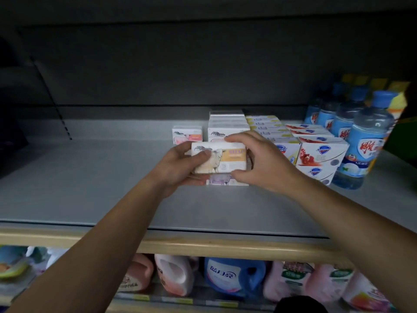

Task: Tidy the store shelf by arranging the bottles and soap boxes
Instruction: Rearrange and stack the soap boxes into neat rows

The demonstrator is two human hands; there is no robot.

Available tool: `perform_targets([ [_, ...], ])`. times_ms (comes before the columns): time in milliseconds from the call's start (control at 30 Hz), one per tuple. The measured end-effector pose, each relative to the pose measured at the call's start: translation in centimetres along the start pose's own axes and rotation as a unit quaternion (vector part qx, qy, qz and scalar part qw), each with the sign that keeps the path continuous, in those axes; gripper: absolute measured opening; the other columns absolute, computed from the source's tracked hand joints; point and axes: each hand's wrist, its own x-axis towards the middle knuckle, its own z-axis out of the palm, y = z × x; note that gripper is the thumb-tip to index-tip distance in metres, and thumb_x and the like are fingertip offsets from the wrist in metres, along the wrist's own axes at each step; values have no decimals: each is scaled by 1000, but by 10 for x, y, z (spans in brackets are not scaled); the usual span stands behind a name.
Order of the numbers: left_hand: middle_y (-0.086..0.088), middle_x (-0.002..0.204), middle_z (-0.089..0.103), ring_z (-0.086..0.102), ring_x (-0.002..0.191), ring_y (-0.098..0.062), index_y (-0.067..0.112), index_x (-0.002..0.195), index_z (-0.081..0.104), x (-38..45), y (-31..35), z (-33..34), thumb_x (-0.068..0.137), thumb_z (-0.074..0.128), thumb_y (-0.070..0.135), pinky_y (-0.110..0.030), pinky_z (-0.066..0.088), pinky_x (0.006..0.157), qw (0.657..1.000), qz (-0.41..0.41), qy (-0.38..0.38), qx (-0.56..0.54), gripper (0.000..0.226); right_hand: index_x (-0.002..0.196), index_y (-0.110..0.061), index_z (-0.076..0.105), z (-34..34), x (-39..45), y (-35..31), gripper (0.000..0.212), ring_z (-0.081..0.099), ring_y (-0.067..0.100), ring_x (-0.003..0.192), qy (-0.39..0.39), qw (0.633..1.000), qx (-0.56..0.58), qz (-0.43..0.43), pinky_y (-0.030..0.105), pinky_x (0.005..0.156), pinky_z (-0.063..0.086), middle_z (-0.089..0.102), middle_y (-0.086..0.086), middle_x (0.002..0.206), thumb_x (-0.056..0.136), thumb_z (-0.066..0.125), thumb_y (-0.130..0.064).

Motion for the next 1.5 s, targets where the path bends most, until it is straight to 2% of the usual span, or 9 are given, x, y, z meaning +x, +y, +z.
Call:
perform_targets([
  [167,-17,103,68,70,92,-31,27,106,59,25,8,11,84,75,17,-45,60,74,985,151,80,39,29,143,-29,41,-24,16,13,70,42,14,126,58,988,-141,-10,25,94,34,44,-7,139,81,72,-38],
  [333,16,94,67,66,86,-10,44,105,49,58,-4,23,83,75,27,-17,49,69,938,203,148,241,38,146,-20,40,-42,21,41,64,41,26,131,42,952,-281,113,38,104,36,45,6,145,94,48,-56],
  [500,-3,134,52,44,126,-21,22,130,59,77,-23,27,84,71,19,-11,24,98,869,247,176,392,48,149,-23,36,-33,14,58,61,36,25,137,1,938,-323,124,39,113,26,40,1,151,96,41,-54],
  [733,-1,149,43,37,137,-21,26,134,56,81,-28,27,86,70,26,-20,25,102,849,250,185,426,51,147,-23,38,-30,15,60,60,38,25,135,13,940,-321,117,41,113,26,43,0,147,95,41,-55],
  [900,1,139,55,50,127,-15,22,131,59,77,-16,19,85,71,29,-3,23,96,857,266,161,410,49,140,-23,48,-34,27,45,61,43,26,131,23,940,-317,121,44,115,24,50,2,141,92,44,-60],
  [1033,0,124,66,60,113,-18,27,131,59,64,-14,-15,89,64,35,-21,40,90,871,228,192,389,43,135,-20,52,-17,52,12,51,49,23,120,70,960,-262,62,36,98,38,54,3,133,92,51,-48],
  [1267,-10,128,63,59,118,-28,15,132,58,30,-47,-126,92,62,31,-32,43,99,865,78,179,463,44,129,-19,55,75,104,-48,44,48,24,120,52,980,-190,-43,35,96,41,54,0,128,89,59,-40],
  [1400,-10,134,60,55,122,-30,15,134,56,14,-65,-171,93,57,40,-33,42,102,835,27,172,522,48,135,-19,50,133,135,-46,53,45,27,126,8,982,-186,-11,38,101,40,50,1,137,88,59,-40],
  [1500,-8,123,66,60,114,-31,17,122,62,12,-75,-182,86,38,63,-37,48,95,823,20,161,544,63,140,-17,45,162,167,-27,61,41,32,130,-23,974,-220,45,42,108,36,46,7,142,87,61,-41],
])
